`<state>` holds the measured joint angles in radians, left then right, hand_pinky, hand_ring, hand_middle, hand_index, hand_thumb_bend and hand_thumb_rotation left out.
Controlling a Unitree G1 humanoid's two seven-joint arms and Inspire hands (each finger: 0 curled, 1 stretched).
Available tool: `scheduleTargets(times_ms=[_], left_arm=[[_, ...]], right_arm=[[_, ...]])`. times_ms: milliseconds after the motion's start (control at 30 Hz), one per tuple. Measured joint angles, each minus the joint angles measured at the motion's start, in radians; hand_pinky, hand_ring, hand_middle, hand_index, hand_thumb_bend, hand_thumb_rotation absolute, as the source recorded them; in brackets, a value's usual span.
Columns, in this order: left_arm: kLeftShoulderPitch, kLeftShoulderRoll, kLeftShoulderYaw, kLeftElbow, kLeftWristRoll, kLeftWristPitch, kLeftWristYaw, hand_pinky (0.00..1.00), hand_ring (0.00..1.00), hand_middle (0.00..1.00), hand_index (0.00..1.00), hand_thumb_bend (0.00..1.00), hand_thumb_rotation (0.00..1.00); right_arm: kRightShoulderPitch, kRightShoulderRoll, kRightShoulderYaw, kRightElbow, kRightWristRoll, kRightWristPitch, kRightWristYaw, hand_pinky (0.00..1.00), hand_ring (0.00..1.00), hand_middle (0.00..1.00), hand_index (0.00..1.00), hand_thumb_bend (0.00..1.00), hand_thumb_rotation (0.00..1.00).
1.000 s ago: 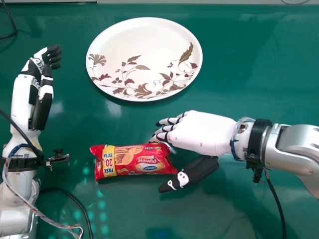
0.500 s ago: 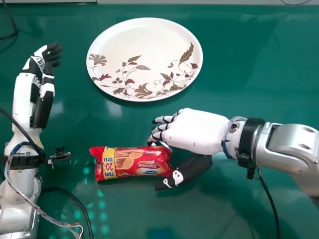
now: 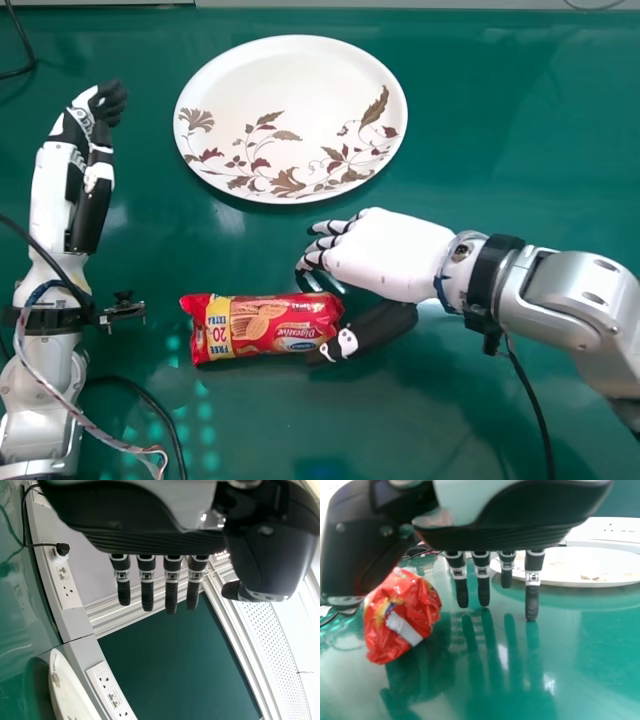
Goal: Pick up biscuit and place it in the plate
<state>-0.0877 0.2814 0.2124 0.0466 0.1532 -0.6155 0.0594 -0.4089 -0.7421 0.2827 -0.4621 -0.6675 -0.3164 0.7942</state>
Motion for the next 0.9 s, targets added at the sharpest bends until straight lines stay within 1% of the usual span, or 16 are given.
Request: scheduleTargets(times_ms=[100, 167, 300, 400, 567, 667, 767, 833, 900], left_arm=[[-0.001, -0.001, -0.002, 0.0, -0.008, 0.0, -0.003, 0.9, 0.89, 0.88, 0.9, 0.26, 0.11], [-0.001, -0.002, -0.004, -0.002, -0.009, 0.0, -0.003, 0.9, 0.89, 0.88, 0.9, 0.26, 0.11], [-0.001, -0.005, -0.008, -0.006, -0.01, 0.0, -0.003, 0.92, 0.89, 0.89, 0.91, 0.25, 0.11], [-0.001, -0.008, -0.011, -0.008, -0.009, 0.0, -0.003, 0.9, 0.88, 0.88, 0.9, 0.25, 0.15], [0.001, -0.015, -0.018, -0.02, -0.007, 0.003, -0.003, 0.93, 0.89, 0.89, 0.9, 0.24, 0.12], [0.001, -0.017, -0.02, -0.021, -0.007, 0.003, -0.003, 0.93, 0.89, 0.89, 0.91, 0.23, 0.12], [0.001, -0.018, -0.02, -0.022, -0.008, 0.003, -0.003, 0.93, 0.89, 0.88, 0.91, 0.23, 0.11], [0.001, -0.02, -0.02, -0.022, -0.008, 0.003, -0.003, 0.93, 0.89, 0.88, 0.91, 0.23, 0.13], [0.001, -0.02, -0.02, -0.023, -0.007, 0.003, -0.003, 0.92, 0.88, 0.88, 0.9, 0.23, 0.14]], right_arm=[[0.0, 0.012, 0.009, -0.009, -0.014, 0.018, 0.004, 0.78, 0.86, 0.9, 0.87, 1.0, 0.45], [0.0, 0.022, 0.019, -0.01, -0.033, 0.018, -0.005, 0.75, 0.84, 0.88, 0.85, 1.0, 0.45], [0.002, 0.032, 0.032, -0.011, -0.062, 0.016, -0.021, 0.76, 0.84, 0.88, 0.84, 1.0, 0.44], [0.009, 0.037, 0.038, -0.01, -0.081, 0.012, -0.043, 0.74, 0.83, 0.87, 0.83, 1.0, 0.42], [0.016, 0.038, 0.048, -0.012, -0.101, 0.004, -0.059, 0.77, 0.84, 0.87, 0.84, 1.0, 0.44], [0.023, 0.043, 0.058, -0.015, -0.126, -0.005, -0.079, 0.72, 0.81, 0.85, 0.81, 1.0, 0.44], [0.03, 0.052, 0.068, -0.019, -0.155, -0.007, -0.101, 0.72, 0.82, 0.86, 0.83, 1.0, 0.45], [0.031, 0.059, 0.076, -0.027, -0.177, -0.007, -0.101, 0.72, 0.82, 0.85, 0.83, 1.0, 0.46], [0.032, 0.065, 0.081, -0.03, -0.193, -0.01, -0.105, 0.69, 0.8, 0.84, 0.81, 1.0, 0.48]])
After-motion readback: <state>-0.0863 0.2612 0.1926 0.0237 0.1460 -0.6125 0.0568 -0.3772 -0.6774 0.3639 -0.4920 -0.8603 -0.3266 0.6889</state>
